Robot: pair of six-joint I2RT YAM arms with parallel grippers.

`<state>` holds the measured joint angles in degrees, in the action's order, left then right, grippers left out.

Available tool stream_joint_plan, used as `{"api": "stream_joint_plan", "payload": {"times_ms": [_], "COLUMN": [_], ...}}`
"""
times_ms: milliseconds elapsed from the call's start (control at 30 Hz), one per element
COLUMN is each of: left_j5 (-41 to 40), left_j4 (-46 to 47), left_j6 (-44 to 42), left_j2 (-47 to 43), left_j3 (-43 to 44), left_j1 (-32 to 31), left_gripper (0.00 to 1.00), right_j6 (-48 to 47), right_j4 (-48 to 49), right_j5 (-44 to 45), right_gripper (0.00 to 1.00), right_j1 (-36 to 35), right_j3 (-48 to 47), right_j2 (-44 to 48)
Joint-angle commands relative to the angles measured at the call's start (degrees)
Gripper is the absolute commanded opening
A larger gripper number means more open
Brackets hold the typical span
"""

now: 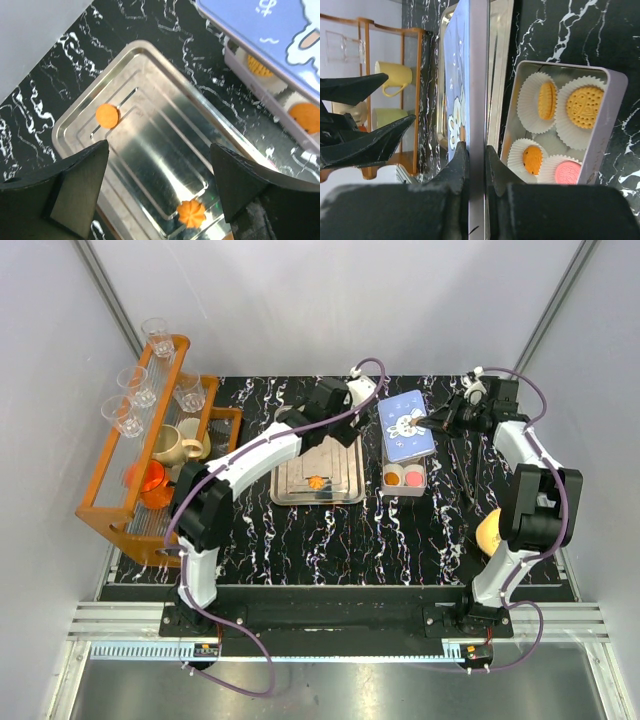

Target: Pack the cookies

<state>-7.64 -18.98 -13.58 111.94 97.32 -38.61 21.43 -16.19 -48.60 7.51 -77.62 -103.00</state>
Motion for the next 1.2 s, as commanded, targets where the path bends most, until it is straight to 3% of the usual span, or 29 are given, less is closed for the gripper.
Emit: {"api": "stream_joint_plan", "payload": {"times_ms": [0,633,1167], "left_j5": [3.4,5.9,5.1], "left_j4": [5.5,0.3,-0.6], "left_j6": [4.3,13.4,13.5], "left_j2": [3.1,18.6,21.8], "left_j3": [7.3,22.6,24.7], "left_j1": [0.1,-0.8,-2.8], "left_gripper": [0.89,0.88,0.88], "right_j6": [3.8,6.0,12.1], "right_j4": [5.8,14.5,18.6], "right_j5": [1.3,6.2,0.5], "right_gripper": [0.02,0.02,0.02], "right_j1": [0.5,0.5,0.7], "right_j3": [1.2,9.0,9.5], "right_j2": [-1.1,-2.8,-7.7]}}
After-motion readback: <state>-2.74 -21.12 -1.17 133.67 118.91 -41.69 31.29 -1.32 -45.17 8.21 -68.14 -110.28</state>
